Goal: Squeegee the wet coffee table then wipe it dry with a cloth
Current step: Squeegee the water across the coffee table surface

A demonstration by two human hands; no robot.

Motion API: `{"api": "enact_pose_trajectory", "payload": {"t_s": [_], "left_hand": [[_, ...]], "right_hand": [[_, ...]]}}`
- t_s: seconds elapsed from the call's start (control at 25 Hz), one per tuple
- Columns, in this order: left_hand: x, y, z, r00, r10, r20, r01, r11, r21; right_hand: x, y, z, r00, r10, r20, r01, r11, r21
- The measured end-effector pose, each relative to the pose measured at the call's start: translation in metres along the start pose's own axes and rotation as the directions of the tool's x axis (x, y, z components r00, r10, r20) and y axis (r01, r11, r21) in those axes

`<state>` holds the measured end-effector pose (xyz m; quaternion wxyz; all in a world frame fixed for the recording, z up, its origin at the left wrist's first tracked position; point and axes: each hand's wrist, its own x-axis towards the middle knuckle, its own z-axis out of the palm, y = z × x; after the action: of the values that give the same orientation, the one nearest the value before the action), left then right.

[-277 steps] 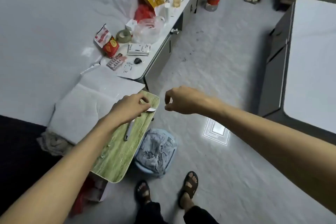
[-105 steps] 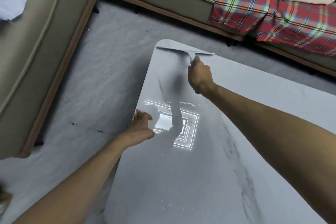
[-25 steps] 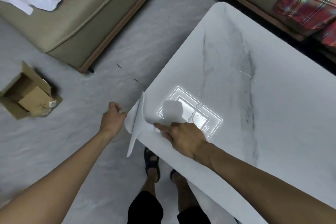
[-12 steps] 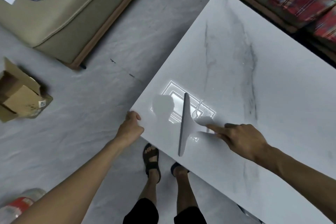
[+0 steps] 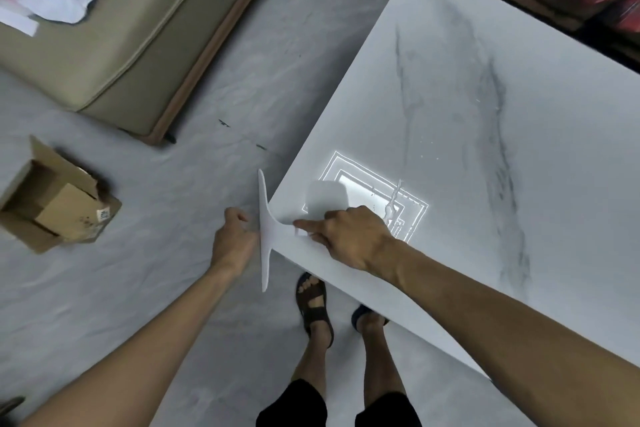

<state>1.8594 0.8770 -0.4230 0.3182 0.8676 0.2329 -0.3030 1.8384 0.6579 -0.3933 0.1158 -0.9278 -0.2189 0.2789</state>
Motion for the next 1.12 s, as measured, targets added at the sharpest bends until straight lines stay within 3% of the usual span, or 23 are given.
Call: {"api": "enact_pose_trajectory", "payload": {"t_s": [0.32, 0.48, 0.6, 0.8, 0.96, 1.12], "left_hand": [[-0.025, 0.026, 0.032, 0.923, 0.170, 0.346, -0.250, 0.947, 0.201], [-0.030, 0.033, 0.050, 0.876, 0.189, 0.444, -0.330, 0.905, 0.267], [-0.028, 0.032, 0.060, 0.875, 0.148, 0.460, -0.339, 0.866, 0.367], [-0.033, 0.030, 0.068, 0.949, 0.218, 0.229, -0.289, 0.890, 0.353], [-0.057, 0.024, 0.094, 0.904, 0.336, 0.264, -0.412, 0.850, 0.328], [-0.079, 0.028, 0.132, 0.893, 0.299, 0.337, -0.408, 0.854, 0.323]], "right_hand": [[-0.139, 0.099, 0.004, 0.957, 0.290, -0.007, -0.290, 0.957, 0.013], [-0.192, 0.116, 0.002, 0.918, 0.397, -0.028, -0.396, 0.918, 0.013], [-0.179, 0.093, 0.009, 0.960, 0.276, -0.040, -0.272, 0.959, 0.082], [-0.131, 0.048, 0.045, 0.997, -0.001, 0.071, 0.000, 1.000, 0.017], [-0.163, 0.088, 0.053, 1.000, 0.013, -0.013, -0.013, 1.000, 0.002], [-0.219, 0.149, 0.045, 0.998, 0.056, 0.010, -0.056, 0.998, -0.035]]}}
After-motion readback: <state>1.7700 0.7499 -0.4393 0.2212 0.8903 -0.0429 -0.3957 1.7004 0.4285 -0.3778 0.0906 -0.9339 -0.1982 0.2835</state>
